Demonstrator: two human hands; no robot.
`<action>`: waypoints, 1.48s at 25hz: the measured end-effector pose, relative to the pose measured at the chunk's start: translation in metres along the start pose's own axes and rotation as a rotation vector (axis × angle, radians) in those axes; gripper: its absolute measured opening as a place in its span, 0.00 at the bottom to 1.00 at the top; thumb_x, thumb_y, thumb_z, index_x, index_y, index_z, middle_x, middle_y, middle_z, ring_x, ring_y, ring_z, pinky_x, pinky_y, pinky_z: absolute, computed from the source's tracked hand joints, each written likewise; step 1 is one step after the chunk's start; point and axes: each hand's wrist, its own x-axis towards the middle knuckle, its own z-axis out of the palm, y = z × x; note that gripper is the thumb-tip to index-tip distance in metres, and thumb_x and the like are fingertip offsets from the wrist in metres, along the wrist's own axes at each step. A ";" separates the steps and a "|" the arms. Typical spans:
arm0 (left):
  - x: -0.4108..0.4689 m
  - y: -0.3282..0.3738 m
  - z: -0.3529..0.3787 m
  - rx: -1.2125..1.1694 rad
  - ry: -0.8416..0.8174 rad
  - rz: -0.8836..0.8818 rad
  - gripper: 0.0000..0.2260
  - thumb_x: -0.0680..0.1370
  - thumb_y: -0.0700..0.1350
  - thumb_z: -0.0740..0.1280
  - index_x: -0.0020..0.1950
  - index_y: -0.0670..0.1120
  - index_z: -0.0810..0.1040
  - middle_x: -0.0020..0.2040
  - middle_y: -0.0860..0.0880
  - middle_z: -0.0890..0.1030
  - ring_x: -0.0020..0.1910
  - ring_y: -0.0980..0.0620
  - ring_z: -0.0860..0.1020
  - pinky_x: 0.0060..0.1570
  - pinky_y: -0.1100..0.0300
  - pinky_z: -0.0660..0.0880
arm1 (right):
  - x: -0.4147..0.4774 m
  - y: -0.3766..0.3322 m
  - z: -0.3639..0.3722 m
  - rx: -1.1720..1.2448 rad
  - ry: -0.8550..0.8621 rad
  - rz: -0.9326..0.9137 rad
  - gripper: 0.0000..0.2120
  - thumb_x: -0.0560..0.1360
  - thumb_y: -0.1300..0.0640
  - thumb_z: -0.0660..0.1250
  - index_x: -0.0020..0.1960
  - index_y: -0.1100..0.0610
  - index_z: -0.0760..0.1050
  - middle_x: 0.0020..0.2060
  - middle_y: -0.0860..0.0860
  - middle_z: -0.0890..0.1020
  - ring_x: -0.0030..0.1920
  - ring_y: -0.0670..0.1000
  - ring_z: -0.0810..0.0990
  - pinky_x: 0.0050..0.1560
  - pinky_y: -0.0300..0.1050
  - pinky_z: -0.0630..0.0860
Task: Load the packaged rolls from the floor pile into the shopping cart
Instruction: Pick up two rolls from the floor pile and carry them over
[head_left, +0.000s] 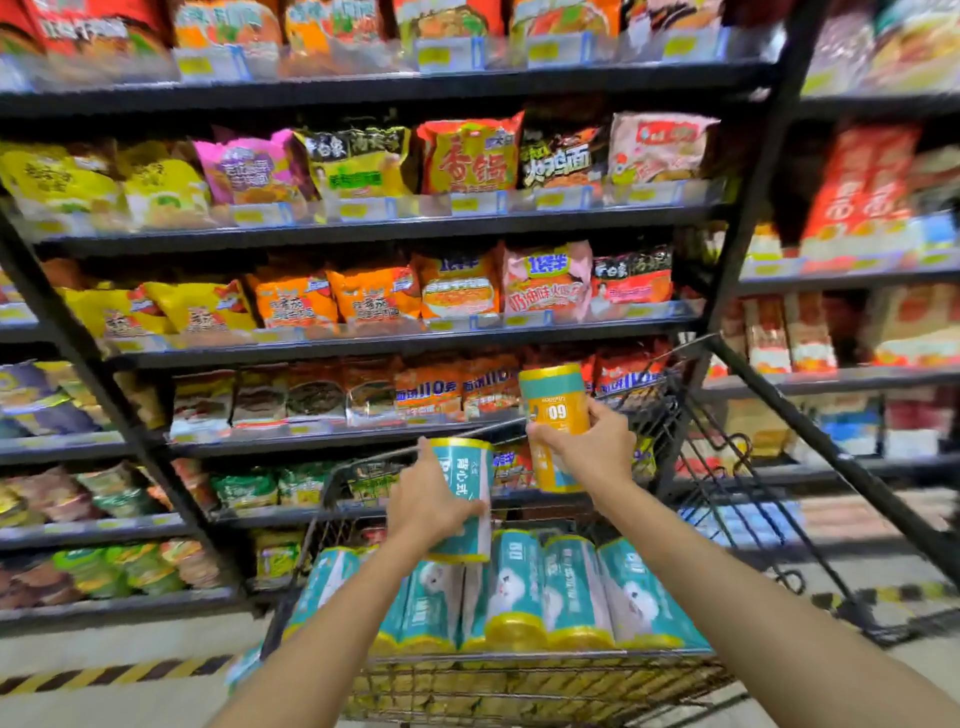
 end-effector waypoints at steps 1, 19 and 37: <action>0.003 -0.003 0.013 0.044 -0.063 -0.004 0.53 0.65 0.60 0.76 0.77 0.42 0.49 0.56 0.44 0.80 0.57 0.43 0.77 0.49 0.52 0.74 | 0.004 0.008 -0.006 -0.014 0.021 0.013 0.17 0.62 0.50 0.80 0.47 0.53 0.79 0.41 0.52 0.84 0.43 0.53 0.83 0.50 0.51 0.79; 0.017 -0.046 0.081 0.228 -0.447 -0.020 0.44 0.66 0.65 0.73 0.69 0.38 0.62 0.59 0.46 0.77 0.56 0.47 0.77 0.48 0.56 0.77 | 0.012 0.066 0.021 -0.163 0.131 0.158 0.18 0.64 0.50 0.79 0.49 0.56 0.80 0.42 0.54 0.84 0.42 0.53 0.83 0.49 0.49 0.80; 0.130 0.031 0.084 0.419 -0.061 0.390 0.54 0.70 0.73 0.57 0.73 0.40 0.29 0.75 0.42 0.30 0.75 0.46 0.34 0.75 0.50 0.38 | 0.153 0.152 0.054 -0.241 -0.134 0.476 0.14 0.63 0.48 0.79 0.37 0.52 0.75 0.41 0.53 0.83 0.42 0.52 0.82 0.48 0.47 0.79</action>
